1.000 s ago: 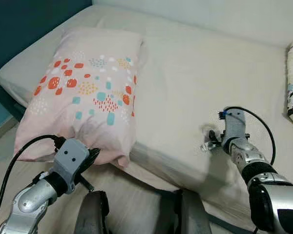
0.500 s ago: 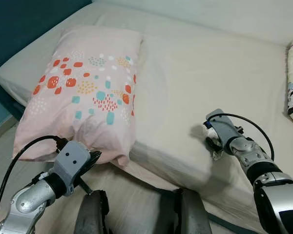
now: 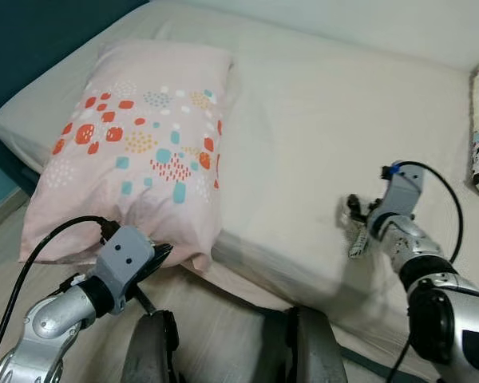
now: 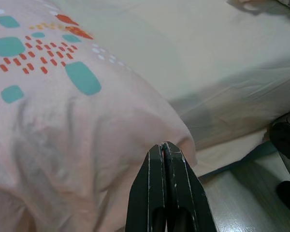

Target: Clean up the room

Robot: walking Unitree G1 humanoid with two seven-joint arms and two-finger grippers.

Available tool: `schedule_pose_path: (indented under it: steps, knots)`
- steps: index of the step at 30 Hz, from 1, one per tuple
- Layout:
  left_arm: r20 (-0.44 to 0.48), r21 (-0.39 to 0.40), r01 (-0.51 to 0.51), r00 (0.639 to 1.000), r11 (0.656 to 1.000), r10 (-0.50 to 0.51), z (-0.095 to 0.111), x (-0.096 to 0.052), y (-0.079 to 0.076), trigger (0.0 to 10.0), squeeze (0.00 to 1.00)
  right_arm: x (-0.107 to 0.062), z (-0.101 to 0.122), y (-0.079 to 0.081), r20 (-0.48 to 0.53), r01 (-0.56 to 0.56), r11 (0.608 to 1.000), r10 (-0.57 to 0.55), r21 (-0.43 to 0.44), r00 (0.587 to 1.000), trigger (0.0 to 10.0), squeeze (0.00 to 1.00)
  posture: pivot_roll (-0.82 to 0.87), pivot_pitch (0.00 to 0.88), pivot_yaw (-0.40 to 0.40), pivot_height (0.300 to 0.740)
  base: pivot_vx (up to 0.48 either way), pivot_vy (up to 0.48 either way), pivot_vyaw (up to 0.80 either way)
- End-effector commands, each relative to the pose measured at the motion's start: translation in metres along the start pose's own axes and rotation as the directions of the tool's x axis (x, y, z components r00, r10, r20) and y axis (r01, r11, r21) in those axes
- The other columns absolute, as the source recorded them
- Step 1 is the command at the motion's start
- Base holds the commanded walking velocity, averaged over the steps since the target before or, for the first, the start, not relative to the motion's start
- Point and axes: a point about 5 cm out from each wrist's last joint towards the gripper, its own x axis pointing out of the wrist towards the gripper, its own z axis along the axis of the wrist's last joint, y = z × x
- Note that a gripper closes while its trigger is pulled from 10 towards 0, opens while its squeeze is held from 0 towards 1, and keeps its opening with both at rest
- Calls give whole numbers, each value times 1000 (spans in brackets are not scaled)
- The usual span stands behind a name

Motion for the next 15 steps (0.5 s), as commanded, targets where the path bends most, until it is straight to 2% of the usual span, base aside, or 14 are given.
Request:
schedule_pose_path:
  steps: [1, 3, 7, 8, 9, 10, 12, 13, 14, 15]
  knots:
    - [-42, 17, 33, 999, 999, -32, -7, -3, -2, 10000, 0, 0, -7, 1, -35, 0, 1000, 1, 31, 999, 10000, 1000, 194, 282, -6, 555, 0, 0, 0]
    - [-52, 32, 44, 998, 999, -42, -9, -4, 1, 10000, 0, 0, -14, 9, -89, 3, 999, 1, 47, 996, 10000, 1000, 192, 280, -5, 555, 0, 0, 0]
    - [-53, 35, 48, 998, 998, -46, -10, -4, 3, 10000, 0, 0, -19, 9, -117, 19, 999, -15, 32, 993, 10000, 1000, 193, 279, -5, 555, 0, 0, 0]
    - [-50, 35, 52, 997, 998, -50, -9, -4, 3, 10000, 0, 0, -22, 9, -132, 35, 999, -30, 35, 991, 10000, 796, 195, 278, -4, 555, 0, 0, 0]
    - [-48, 35, 55, 997, 998, -53, -9, -3, 2, 10000, 0, 0, -24, 9, -141, 45, 998, -39, 39, 989, 10000, 796, 195, 278, -4, 555, 0, 0, 0]
    - [-44, 34, 67, 997, 997, -65, -9, -2, 1, 10000, 0, -1, -28, 6, -160, 78, 995, -67, 63, 985, 10000, 498, 197, 277, -4, 555, 0, 0, 0]
    - [-44, 34, 67, 997, 997, -65, -9, -2, 1, 10000, 0, -1, -28, 6, -160, 78, 995, -67, 63, 985, 10000, 498, 197, 277, -4, 555, 0, 0, 0]
    - [-43, 33, 71, 997, 997, -70, -8, -2, 1, 10000, 0, -1, -29, 5, -163, 88, 994, -77, 61, 984, 10000, 369, 199, 276, -3, 555, 0, 0, 0]
    - [-43, 33, 71, 997, 997, -70, -8, -2, 1, 10000, 0, -1, -29, 5, -163, 88, 994, -77, 61, 984, 10000, 369, 199, 276, -3, 555, 0, 0, 0]
    - [-41, 26, 76, 996, 997, -75, -8, -2, 1, 10000, 0, -1, -31, 4, -169, 92, 994, -82, 52, 982, 10000, 59, 198, 274, -1, 555, 0, 0, 0]
